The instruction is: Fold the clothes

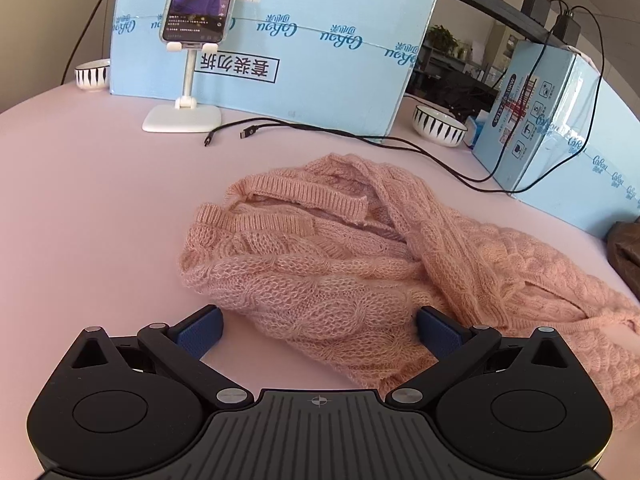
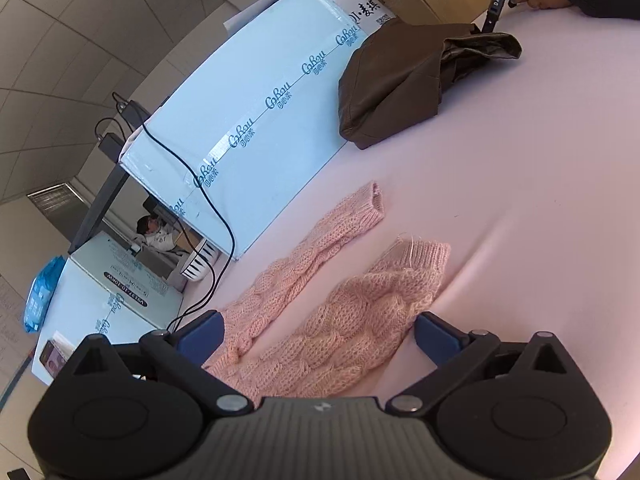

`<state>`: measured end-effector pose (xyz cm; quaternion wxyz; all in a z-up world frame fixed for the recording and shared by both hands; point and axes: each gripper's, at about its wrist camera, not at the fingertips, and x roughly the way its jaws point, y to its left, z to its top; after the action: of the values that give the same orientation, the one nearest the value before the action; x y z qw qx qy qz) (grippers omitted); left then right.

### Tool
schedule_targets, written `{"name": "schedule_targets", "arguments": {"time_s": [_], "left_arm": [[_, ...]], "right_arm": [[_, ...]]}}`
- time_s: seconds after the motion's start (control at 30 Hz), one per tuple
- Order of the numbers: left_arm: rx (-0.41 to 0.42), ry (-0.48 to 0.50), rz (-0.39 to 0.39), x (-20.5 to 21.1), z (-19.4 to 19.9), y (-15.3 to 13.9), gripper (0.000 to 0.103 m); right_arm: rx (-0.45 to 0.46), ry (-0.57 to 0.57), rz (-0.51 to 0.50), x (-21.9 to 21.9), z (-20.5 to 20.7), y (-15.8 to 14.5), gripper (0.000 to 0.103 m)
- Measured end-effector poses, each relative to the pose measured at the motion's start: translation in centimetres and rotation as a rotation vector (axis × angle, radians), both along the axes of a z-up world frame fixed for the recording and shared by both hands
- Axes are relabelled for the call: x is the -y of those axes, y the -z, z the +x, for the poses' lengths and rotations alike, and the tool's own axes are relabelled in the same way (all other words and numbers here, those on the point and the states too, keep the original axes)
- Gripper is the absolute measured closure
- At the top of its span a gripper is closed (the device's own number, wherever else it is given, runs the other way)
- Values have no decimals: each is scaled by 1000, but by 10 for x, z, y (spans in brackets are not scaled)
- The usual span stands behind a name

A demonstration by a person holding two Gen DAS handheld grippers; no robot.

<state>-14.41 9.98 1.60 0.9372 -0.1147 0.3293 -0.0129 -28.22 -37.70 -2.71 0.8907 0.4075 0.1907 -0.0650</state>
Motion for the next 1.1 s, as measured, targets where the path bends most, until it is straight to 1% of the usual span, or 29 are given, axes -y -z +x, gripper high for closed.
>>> {"name": "schedule_targets", "arguments": {"time_s": [0.1, 0.13, 0.2, 0.23, 0.27, 0.3, 0.33, 0.37, 0.43, 0.47, 0.5, 0.53, 0.57, 0.6, 0.67, 0.7, 0.83, 0.9, 1.0, 1.1], "left_arm": [[15, 15, 53, 8, 0, 2, 0], [18, 20, 48, 8, 0, 2, 0], [26, 35, 11, 4, 0, 1, 1], [34, 46, -25, 0, -1, 0, 1], [41, 55, -54, -4, -1, 0, 1], [45, 65, -74, -6, -2, 0, 1], [49, 83, -87, -6, -1, 1, 1], [49, 93, -75, -5, -1, 1, 2], [52, 85, -36, -1, -1, 0, 15], [52, 78, -27, 1, -1, 0, 36], [43, 87, -58, -1, 1, 0, 62], [34, 95, -88, -2, 2, 0, 68], [26, 104, -115, -4, 4, -1, 73], [22, 112, -126, -5, 5, -1, 79], [10, 119, -148, -10, 6, -1, 82], [0, 118, -168, -13, 7, -1, 83], [-68, 129, -274, -29, 10, -7, 84], [-93, 145, -271, -36, 7, -15, 85], [-91, 181, -245, -42, -3, -31, 85], [-92, 211, -264, -48, -12, -43, 85]], "right_arm": [[12, 10, 8, 2, 2, 2, 1], [10, 12, 6, 3, 4, 2, 2], [4, -2, -12, 3, 7, 1, 7], [5, -13, -14, 3, 9, 1, 10], [7, -42, 0, 3, 12, 2, 17], [10, -63, 15, 2, 15, 3, 20], [12, -69, 15, 2, 16, 4, 21], [12, -73, 6, 0, 17, 4, 24], [7, -72, 0, -1, 18, 4, 35], [0, -63, 4, -1, 17, 6, 46], [-11, -47, 18, 1, 16, 8, 63], [-21, -33, 56, 6, 15, 11, 73], [-30, -20, 96, 10, 14, 15, 91], [-30, -20, 145, 15, 13, 21, 94], [-2, -18, 184, 19, 9, 25, 96], [-1, -17, 183, 19, 8, 25, 96], [0, -4, 130, 18, 2, 13, 96], [30, -2, 120, 20, -5, 2, 96], [68, -7, 136, 26, -16, -12, 96], [87, -9, 142, 30, -27, -24, 96]]}}
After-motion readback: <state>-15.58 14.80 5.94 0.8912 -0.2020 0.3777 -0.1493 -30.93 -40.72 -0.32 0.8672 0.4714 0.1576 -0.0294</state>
